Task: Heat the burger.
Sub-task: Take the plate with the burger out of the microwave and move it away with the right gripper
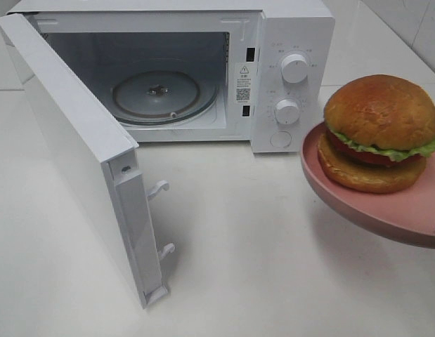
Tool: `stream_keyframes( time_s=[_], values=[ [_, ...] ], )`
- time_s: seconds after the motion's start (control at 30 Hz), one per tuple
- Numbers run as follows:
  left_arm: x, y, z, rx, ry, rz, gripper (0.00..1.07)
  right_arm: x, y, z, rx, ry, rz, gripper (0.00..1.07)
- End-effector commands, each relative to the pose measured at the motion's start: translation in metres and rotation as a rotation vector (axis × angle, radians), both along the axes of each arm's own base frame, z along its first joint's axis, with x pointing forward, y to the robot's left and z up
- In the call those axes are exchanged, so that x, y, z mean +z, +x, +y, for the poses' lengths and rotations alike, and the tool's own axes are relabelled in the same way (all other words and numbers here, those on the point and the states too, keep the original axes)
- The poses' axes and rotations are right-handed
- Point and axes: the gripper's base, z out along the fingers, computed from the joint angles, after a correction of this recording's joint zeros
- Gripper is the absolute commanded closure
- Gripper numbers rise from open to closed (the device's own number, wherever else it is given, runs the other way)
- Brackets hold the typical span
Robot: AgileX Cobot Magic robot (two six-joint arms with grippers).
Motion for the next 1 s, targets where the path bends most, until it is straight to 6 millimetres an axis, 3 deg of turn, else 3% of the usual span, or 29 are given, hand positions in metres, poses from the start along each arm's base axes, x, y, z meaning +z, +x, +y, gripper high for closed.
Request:
stream_keyframes(
  time_s=[0.03,0.43,1.0],
  values=[
    [0.000,-0.002,0.000,0.004,-0.004,-0.027,0.07,0.007,0.001,-0.007,-0.091,0.017,-0.058,1.06],
    [0.000,-0.002,0.000,0.004,-0.004,-0.027,0.07,0.007,0.002,-0.022,-0.312,-0.011,-0.066,1.06],
    [0.000,-0.002,0.000,0.004,-0.004,-0.027,0.07,0.009,0.002,-0.040,-0.720,0.093,-0.101,1.06]
  ],
)
